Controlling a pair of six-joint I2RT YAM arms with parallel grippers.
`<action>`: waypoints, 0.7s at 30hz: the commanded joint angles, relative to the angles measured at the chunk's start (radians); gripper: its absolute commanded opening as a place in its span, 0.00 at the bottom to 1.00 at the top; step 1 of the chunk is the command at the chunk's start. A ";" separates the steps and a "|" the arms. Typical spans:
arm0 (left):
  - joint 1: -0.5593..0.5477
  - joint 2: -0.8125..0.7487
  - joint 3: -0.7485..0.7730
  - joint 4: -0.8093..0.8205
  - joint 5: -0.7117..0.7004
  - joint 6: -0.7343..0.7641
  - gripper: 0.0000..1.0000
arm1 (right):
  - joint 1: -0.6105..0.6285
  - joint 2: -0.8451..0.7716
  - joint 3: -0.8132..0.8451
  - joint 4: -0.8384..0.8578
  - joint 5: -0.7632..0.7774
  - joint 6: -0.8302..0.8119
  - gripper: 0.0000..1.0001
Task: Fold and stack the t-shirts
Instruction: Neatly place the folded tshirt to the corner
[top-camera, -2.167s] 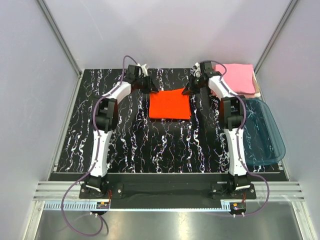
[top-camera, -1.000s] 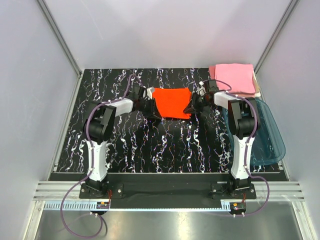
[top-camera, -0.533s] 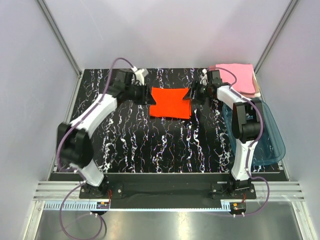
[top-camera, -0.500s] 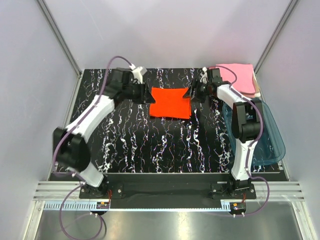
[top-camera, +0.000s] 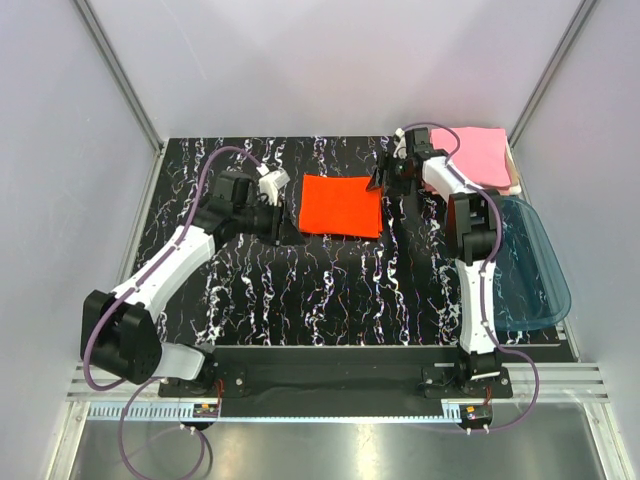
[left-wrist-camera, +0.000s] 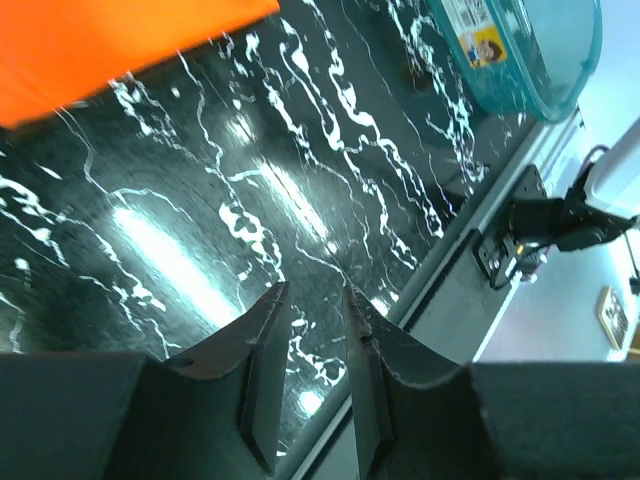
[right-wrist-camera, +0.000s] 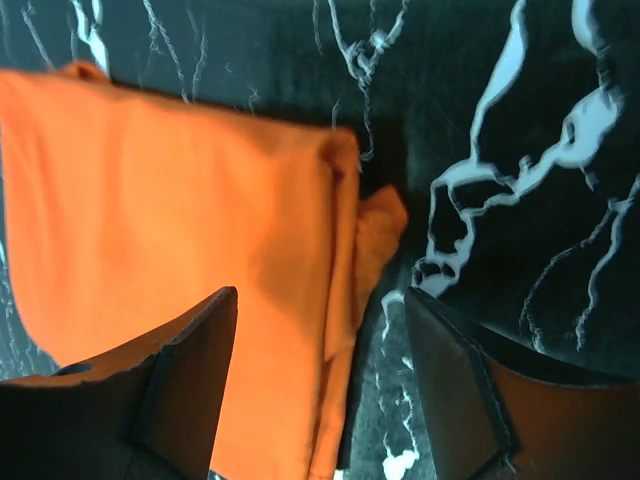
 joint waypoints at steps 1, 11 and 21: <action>0.003 -0.014 0.002 0.099 0.084 0.004 0.33 | -0.006 0.033 0.083 -0.051 0.012 -0.047 0.75; 0.004 -0.029 0.001 0.099 0.074 0.004 0.32 | -0.004 0.110 0.113 -0.054 -0.103 -0.038 0.66; 0.010 -0.037 -0.011 0.099 0.056 0.007 0.32 | -0.004 0.153 0.176 -0.050 -0.154 -0.062 0.34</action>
